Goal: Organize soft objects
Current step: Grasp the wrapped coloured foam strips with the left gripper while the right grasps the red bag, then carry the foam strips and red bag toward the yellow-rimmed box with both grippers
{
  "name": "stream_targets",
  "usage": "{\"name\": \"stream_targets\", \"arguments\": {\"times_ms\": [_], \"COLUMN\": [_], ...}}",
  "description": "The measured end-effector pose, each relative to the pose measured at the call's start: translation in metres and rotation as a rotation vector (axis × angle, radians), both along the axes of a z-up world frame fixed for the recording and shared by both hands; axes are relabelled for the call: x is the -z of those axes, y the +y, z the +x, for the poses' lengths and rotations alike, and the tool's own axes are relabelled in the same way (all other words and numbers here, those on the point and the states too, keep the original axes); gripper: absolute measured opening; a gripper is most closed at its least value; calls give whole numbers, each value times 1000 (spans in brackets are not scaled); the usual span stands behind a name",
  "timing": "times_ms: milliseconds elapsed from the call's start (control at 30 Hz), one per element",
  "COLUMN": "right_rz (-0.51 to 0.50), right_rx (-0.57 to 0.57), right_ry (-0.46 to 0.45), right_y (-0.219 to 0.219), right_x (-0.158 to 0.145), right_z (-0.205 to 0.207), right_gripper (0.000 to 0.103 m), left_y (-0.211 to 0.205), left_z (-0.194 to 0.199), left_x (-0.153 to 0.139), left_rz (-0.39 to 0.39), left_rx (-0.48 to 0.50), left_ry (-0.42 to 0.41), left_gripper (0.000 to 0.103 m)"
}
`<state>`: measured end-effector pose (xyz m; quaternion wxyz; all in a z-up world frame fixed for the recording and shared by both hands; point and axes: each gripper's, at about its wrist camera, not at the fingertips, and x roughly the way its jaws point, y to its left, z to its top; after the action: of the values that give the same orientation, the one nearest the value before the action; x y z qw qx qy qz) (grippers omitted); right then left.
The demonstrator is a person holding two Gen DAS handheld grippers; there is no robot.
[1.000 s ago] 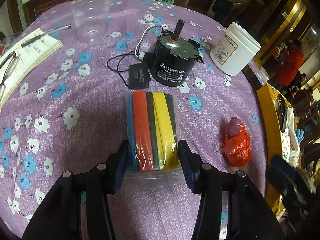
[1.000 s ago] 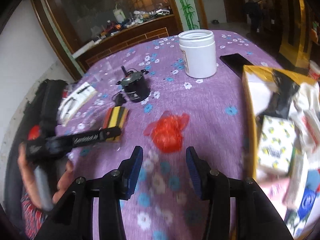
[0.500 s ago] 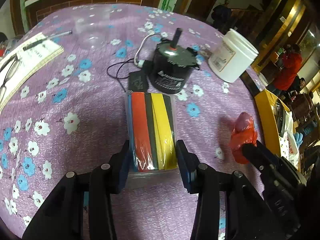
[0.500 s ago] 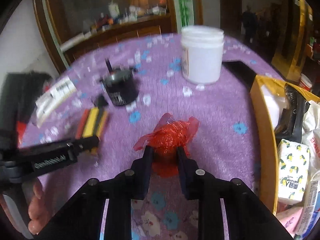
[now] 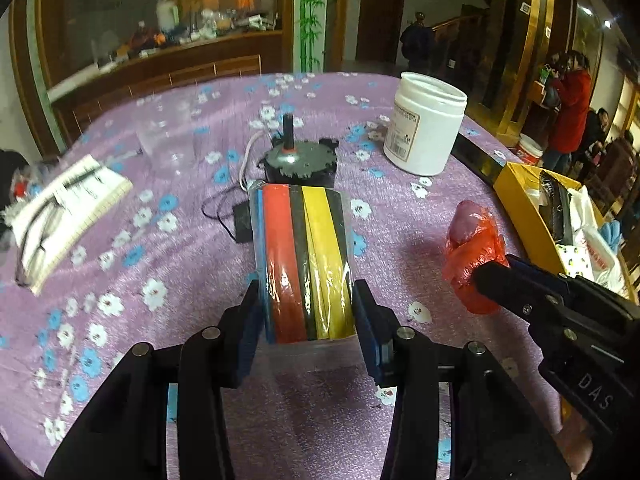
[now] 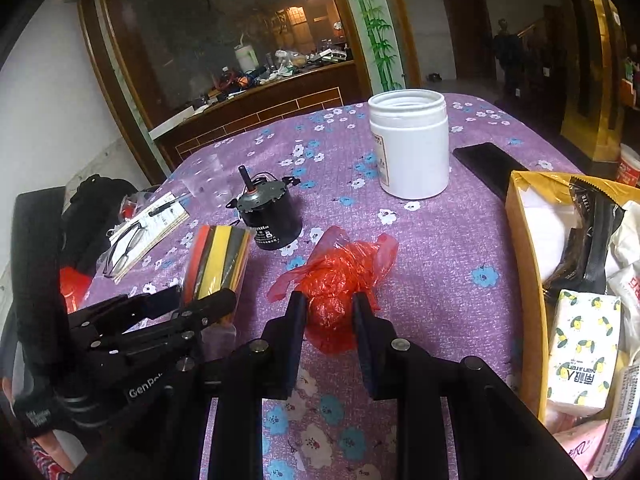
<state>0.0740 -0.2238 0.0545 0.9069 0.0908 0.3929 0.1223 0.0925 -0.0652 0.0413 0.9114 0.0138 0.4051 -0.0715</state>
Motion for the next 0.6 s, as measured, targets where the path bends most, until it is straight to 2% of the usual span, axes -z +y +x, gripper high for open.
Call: {"name": "stream_targets", "arguments": {"times_ms": [267, 600], "right_rz": [-11, -19], "right_rx": [9, 22], "right_ry": [-4, -11], "right_y": [-1, -3], "right_x": [3, 2], "right_z": [0, -1], "right_gripper": [25, 25], "left_y": [-6, -13], "left_z": [-13, -22], "left_x": [-12, -17], "left_rz": [69, 139], "left_rx": [-8, -22], "left_ry": [-109, -185], "left_gripper": [41, 42]}}
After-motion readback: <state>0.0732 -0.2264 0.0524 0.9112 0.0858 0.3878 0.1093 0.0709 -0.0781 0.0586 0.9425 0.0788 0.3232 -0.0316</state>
